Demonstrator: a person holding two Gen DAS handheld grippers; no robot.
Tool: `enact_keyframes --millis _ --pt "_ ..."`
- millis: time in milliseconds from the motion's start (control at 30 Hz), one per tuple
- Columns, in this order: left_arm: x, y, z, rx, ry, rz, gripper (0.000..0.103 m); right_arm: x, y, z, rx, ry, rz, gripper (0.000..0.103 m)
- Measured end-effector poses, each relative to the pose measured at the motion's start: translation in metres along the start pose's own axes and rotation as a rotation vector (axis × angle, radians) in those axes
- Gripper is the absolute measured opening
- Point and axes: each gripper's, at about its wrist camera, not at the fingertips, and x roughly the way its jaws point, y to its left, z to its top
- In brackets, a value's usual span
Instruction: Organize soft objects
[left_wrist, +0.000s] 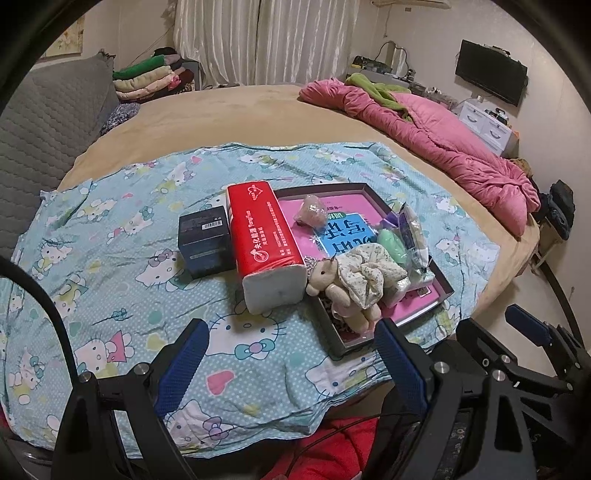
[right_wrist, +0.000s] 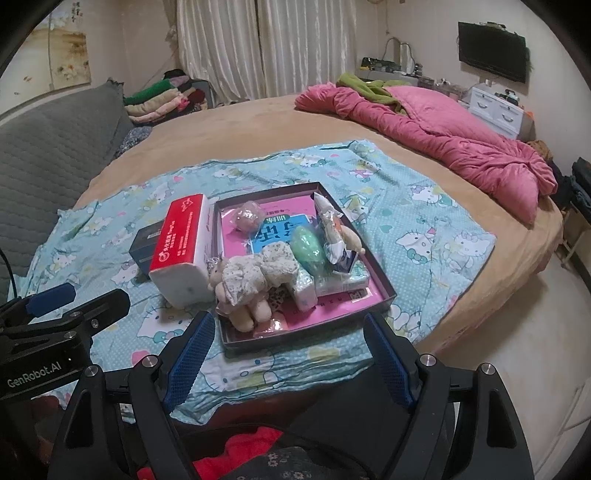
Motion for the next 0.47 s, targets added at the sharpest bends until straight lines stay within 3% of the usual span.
enact_keyframes --millis 467 --pt "0.023 0.007 -0.009 -0.024 0.028 -0.028 0.091 0.019 -0.008 -0.002 -0.01 0.015 -0.005 0.084"
